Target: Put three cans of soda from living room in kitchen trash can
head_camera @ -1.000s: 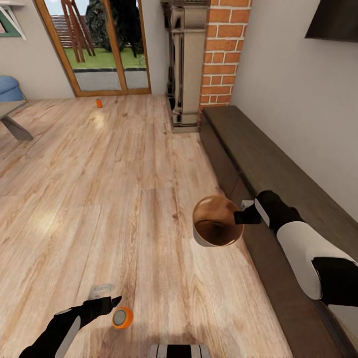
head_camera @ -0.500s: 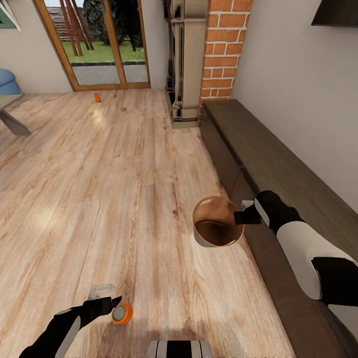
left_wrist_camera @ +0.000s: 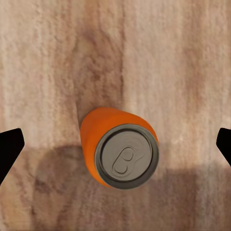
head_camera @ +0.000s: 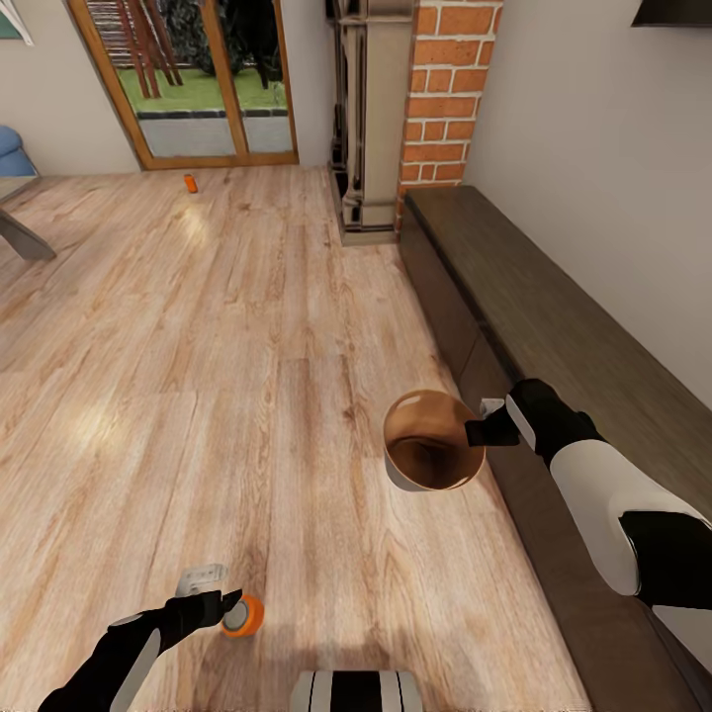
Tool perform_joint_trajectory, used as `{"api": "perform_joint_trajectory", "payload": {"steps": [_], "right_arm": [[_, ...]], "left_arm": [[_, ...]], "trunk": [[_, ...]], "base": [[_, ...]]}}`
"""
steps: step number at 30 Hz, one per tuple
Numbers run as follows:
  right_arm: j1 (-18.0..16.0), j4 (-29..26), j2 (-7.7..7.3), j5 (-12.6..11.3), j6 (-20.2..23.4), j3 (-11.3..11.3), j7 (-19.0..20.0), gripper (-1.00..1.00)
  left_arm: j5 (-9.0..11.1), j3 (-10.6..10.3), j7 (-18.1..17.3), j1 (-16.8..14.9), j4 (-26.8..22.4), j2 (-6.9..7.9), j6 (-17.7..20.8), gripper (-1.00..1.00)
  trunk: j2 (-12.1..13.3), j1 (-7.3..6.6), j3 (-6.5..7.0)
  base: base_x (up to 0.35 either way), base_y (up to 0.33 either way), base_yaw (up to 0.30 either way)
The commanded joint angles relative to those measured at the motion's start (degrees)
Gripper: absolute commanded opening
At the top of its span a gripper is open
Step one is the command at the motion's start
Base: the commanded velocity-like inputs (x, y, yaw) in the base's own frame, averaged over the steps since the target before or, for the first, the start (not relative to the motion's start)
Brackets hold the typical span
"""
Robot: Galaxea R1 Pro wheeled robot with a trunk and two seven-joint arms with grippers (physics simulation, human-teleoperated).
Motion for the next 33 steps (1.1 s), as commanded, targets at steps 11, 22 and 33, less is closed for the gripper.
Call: {"api": "perform_joint_trajectory", "payload": {"steps": [11,22,33], "right_arm": [[-1.2,-0.2,0.02,-1.6,2.7,-0.3,0.4,-1.0],[-1.7,-0.1,0.47,-1.6,2.7,-0.4,0.4,-1.0],[-1.8,0.0,0.83,-1.6,2.7,0.9,-1.2,-1.0]], "left_arm": [[0.0,0.0,0.0,0.0,0.0,0.0,0.0,1.0],[0.0,0.0,0.0,0.0,0.0,0.0,-0.1,1.0],[0.1,-0.2,0.0,0.0,-0.1,0.0,-0.2,1.0]], "trunk": [[-1.2,0.65,-1.52],[-2.4,1.31,-3.04],[-2.4,1.31,-4.03]], "base": [[0.0,0.0,0.0],[0.0,0.0,0.0],[0.0,0.0,0.0]]}}
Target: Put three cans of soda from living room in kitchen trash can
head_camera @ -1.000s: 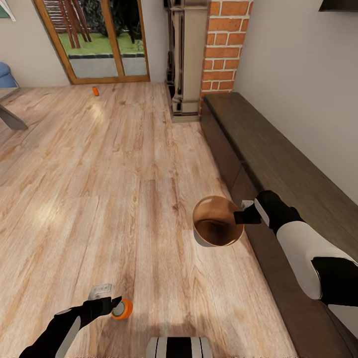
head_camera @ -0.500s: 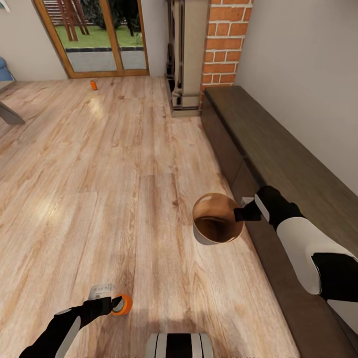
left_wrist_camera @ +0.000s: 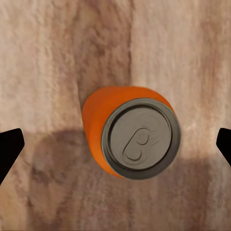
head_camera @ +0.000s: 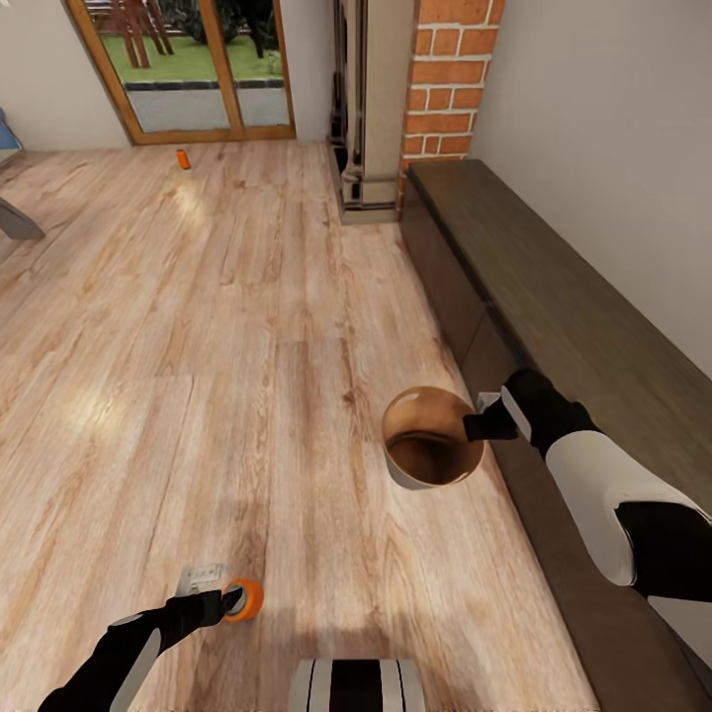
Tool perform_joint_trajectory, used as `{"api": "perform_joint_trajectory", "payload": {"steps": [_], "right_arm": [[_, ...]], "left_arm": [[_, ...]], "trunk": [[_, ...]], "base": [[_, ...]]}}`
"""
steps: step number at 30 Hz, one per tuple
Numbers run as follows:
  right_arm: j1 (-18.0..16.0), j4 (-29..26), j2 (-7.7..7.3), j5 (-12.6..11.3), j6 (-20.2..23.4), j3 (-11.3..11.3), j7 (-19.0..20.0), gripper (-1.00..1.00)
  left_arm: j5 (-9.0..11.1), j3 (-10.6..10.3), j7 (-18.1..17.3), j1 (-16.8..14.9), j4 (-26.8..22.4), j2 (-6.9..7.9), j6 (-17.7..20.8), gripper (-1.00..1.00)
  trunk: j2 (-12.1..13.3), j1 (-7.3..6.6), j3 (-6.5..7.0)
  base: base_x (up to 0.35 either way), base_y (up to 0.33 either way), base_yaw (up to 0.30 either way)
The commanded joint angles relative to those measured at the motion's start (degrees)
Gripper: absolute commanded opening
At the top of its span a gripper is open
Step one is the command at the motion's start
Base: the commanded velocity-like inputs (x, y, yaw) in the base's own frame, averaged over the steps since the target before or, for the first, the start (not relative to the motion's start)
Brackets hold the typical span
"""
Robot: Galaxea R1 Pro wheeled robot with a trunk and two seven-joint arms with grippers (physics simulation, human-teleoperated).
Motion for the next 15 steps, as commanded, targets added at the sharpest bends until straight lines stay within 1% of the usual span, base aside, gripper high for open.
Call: {"api": "perform_joint_trajectory", "payload": {"steps": [1,4,8,15], "right_arm": [[0.0,0.0,0.06,-2.1,0.2,-0.1,0.2,-1.0],[0.0,0.0,0.13,-2.2,0.2,0.1,0.0,-1.0],[0.0,0.0,0.16,-2.2,0.2,0.2,-0.1,-1.0],[0.0,0.0,0.17,-2.2,0.2,0.2,-0.1,-1.0]], "left_arm": [[0.0,0.0,0.0,0.0,0.0,0.0,0.0,1.0],[-0.1,0.1,0.0,-0.1,0.1,0.0,0.0,1.0],[0.1,0.1,0.0,0.0,0.1,0.0,0.0,1.0],[0.2,0.0,-0.2,0.0,0.0,0.0,0.0,1.0]], "trunk": [[0.0,-0.01,-0.08],[0.0,-0.01,-0.3],[0.0,-0.01,-0.52],[0.0,-0.01,-0.8]], "base": [[-0.034,-0.014,0.0],[-0.049,-0.095,0.0],[0.016,-0.114,0.0],[0.003,-0.02,0.0]]}}
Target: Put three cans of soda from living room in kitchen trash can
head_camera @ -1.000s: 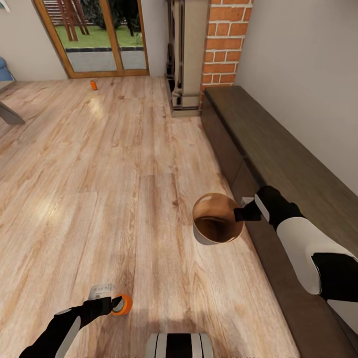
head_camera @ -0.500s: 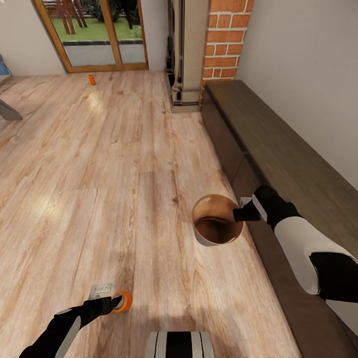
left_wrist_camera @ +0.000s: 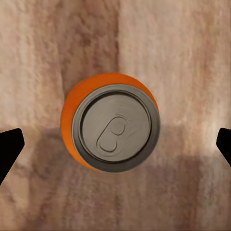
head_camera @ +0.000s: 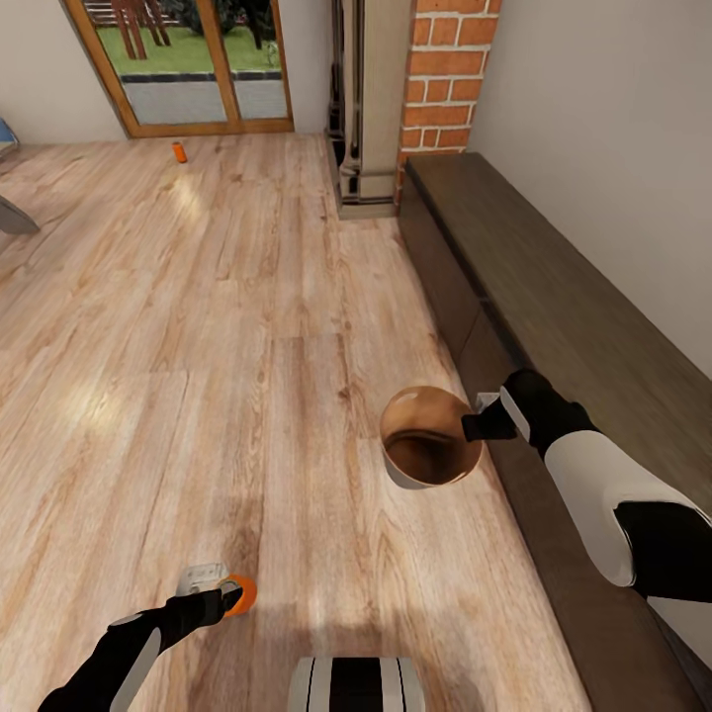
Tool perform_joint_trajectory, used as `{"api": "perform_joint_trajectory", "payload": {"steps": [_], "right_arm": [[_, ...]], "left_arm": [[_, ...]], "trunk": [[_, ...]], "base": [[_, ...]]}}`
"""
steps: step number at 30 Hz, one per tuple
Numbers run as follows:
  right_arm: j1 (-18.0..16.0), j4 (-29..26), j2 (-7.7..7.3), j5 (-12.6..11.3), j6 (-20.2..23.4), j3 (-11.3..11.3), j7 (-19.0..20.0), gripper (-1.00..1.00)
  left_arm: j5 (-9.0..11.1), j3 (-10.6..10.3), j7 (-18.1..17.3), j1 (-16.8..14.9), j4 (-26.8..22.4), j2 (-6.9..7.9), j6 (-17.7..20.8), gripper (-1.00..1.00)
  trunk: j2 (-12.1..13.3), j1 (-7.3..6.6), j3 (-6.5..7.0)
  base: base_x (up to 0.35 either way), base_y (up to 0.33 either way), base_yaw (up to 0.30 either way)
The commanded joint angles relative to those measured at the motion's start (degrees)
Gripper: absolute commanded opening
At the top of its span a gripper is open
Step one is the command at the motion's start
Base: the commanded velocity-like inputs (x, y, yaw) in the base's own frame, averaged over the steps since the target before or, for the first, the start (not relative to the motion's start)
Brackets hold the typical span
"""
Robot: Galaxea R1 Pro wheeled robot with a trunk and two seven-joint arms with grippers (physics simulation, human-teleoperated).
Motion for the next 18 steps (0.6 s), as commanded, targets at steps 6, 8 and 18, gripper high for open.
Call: {"api": "perform_joint_trajectory", "payload": {"steps": [6,8,18], "right_arm": [[0.0,0.0,0.01,-1.0,0.1,-0.1,0.2,-1.0],[0.0,0.1,0.01,-1.1,0.1,-0.1,0.1,-1.0],[0.0,0.1,0.01,-1.1,0.1,0.0,0.1,-1.0]], "left_arm": [[0.2,0.0,-0.3,0.0,-0.1,0.0,0.0,1.0],[0.2,0.0,-0.4,0.0,-0.2,0.03,-0.2,1.0],[0.3,0.1,-0.1,0.0,-0.1,0.01,-2.6,1.0]], "trunk": [[0.0,-0.01,-0.15],[0.0,-0.01,-0.17],[0.0,-0.01,-0.19]], "base": [[0.011,-0.003,0.0],[0.116,-0.001,0.0],[0.101,0.0,0.0]]}}
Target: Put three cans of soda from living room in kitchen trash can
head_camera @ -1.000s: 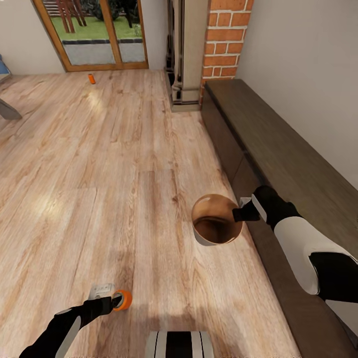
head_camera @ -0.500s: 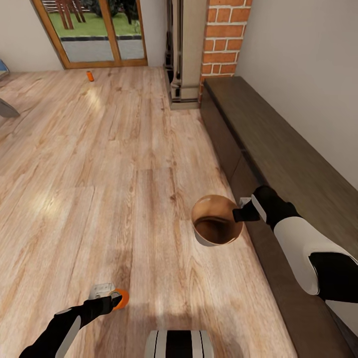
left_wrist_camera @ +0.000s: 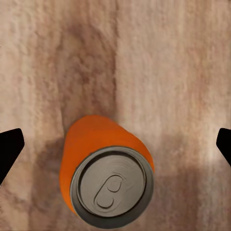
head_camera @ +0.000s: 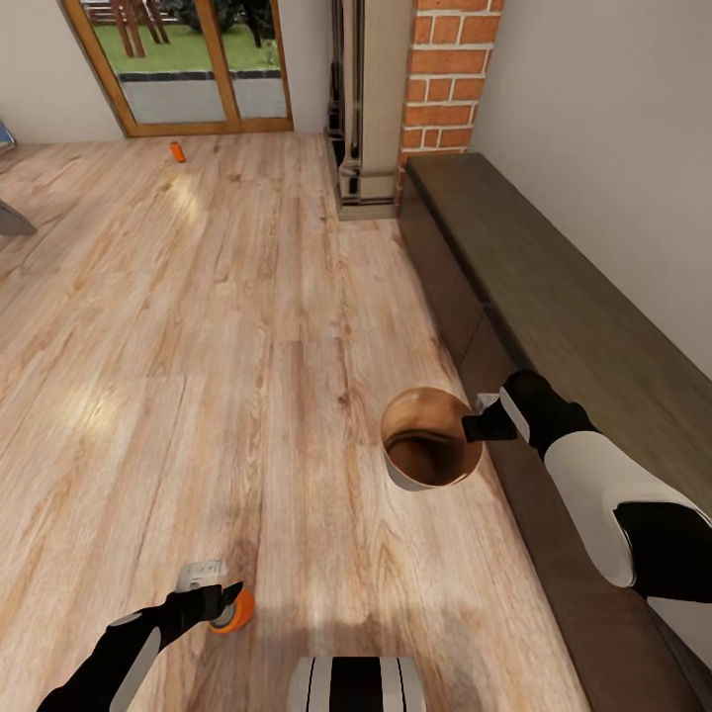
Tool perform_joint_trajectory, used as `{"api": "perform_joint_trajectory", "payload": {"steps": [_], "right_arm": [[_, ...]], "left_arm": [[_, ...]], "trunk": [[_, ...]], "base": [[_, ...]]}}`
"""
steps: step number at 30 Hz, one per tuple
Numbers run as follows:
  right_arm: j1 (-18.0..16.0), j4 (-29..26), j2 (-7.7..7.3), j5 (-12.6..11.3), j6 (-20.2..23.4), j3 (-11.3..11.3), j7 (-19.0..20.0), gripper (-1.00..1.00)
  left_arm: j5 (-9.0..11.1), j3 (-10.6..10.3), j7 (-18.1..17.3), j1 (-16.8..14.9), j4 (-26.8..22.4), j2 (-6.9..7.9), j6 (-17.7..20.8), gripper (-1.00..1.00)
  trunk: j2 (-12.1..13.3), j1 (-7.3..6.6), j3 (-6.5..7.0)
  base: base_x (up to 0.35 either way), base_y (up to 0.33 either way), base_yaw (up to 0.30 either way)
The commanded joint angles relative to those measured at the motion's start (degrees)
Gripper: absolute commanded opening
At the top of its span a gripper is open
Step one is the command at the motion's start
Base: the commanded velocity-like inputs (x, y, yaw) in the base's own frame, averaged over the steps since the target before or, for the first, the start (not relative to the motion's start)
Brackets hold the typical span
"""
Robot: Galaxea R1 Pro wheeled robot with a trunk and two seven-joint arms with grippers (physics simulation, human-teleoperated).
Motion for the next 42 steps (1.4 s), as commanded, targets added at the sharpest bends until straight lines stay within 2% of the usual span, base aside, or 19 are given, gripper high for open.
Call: {"api": "perform_joint_trajectory", "payload": {"steps": [1,7,19,29,42], "right_arm": [[0.0,0.0,0.02,-1.3,0.1,-0.2,0.2,-1.0],[0.0,0.1,0.03,-1.3,0.1,-0.1,0.2,-1.0],[0.0,0.1,0.53,-1.2,0.1,-0.1,0.2,-1.0],[0.1,0.1,0.54,-1.1,0.1,-0.2,0.2,-1.0],[0.1,0.1,0.54,-1.2,0.1,-0.2,-0.2,-1.0]], "left_arm": [[0.0,0.0,0.0,0.0,0.0,0.0,0.0,1.0],[0.0,0.0,0.2,0.0,0.1,-0.01,-0.1,1.0],[-0.2,0.1,0.2,0.0,0.1,-0.01,-0.1,1.0],[-0.5,0.0,0.4,0.0,0.1,-0.01,-0.1,1.0],[-0.3,-0.1,0.3,0.0,-0.1,-0.01,-0.2,1.0]], "trunk": [[0.0,-0.01,0.0],[0.0,-0.01,0.0],[-4.8,2.63,-2.29],[-4.8,2.63,-2.81],[-4.8,2.63,-2.86]], "base": [[0.016,0.0,0.0],[0.006,0.0,0.0],[0.0,0.0,0.0],[-0.007,0.0,0.0],[-0.112,-0.025,0.0]]}}
